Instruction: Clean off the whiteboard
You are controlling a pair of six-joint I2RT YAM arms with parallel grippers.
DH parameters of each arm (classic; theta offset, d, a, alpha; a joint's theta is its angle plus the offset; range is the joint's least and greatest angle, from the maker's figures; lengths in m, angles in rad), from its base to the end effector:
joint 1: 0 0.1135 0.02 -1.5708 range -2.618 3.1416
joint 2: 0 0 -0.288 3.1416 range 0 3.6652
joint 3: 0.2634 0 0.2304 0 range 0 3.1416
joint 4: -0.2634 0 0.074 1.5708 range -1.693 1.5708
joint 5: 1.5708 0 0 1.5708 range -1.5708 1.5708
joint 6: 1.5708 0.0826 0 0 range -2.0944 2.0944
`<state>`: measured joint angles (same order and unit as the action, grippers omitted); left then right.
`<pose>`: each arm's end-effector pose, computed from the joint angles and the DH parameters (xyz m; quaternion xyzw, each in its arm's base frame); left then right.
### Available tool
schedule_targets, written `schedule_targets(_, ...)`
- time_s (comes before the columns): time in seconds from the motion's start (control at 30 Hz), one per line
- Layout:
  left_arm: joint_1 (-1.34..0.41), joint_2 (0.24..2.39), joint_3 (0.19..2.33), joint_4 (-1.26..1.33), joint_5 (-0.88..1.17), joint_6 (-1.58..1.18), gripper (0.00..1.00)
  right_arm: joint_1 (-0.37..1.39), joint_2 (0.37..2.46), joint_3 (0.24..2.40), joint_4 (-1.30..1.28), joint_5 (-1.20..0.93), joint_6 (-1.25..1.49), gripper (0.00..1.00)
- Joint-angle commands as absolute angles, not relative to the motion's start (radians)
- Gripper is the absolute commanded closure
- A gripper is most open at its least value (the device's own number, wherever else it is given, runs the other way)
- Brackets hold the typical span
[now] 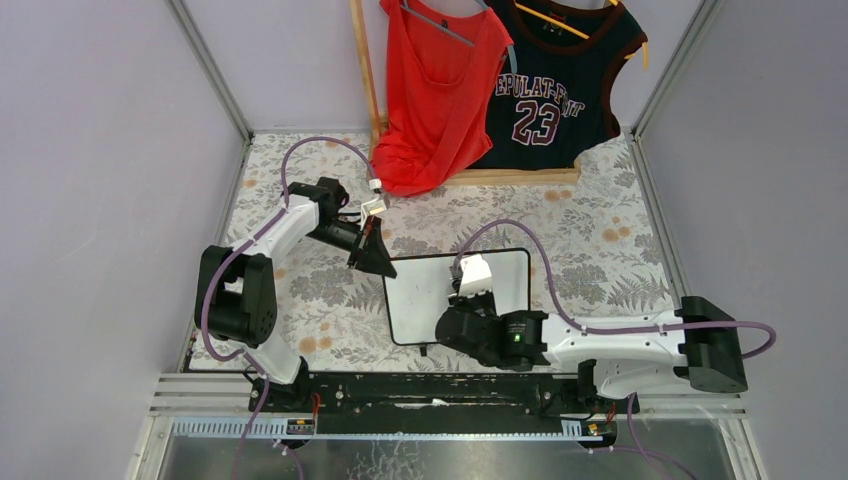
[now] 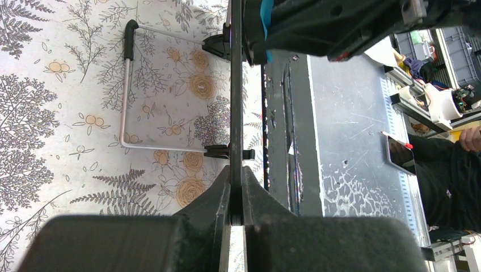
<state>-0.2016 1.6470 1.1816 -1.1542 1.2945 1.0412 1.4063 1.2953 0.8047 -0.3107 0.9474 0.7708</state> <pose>0.2417 -0.1305 0.2580 0.4523 0.6570 -0.5584 0.2279 0.1073 0.2368 0.2510 -0.0950 0.8370 0.0998 0.5295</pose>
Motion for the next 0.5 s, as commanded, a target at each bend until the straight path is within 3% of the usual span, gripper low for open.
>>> schedule_targets(0.0, -0.219, 1.636, 1.178, -1.158, 1.235, 1.087, 1.00, 1.393, 1.246, 0.799, -0.370, 1.042, 0.780, 1.00)
schedule_targets(0.47, -0.221, 1.636, 1.178, -1.158, 1.234, 1.085, 1.00, 1.405, 1.617, 1.052, -0.034, 0.798, 0.580, 1.00)
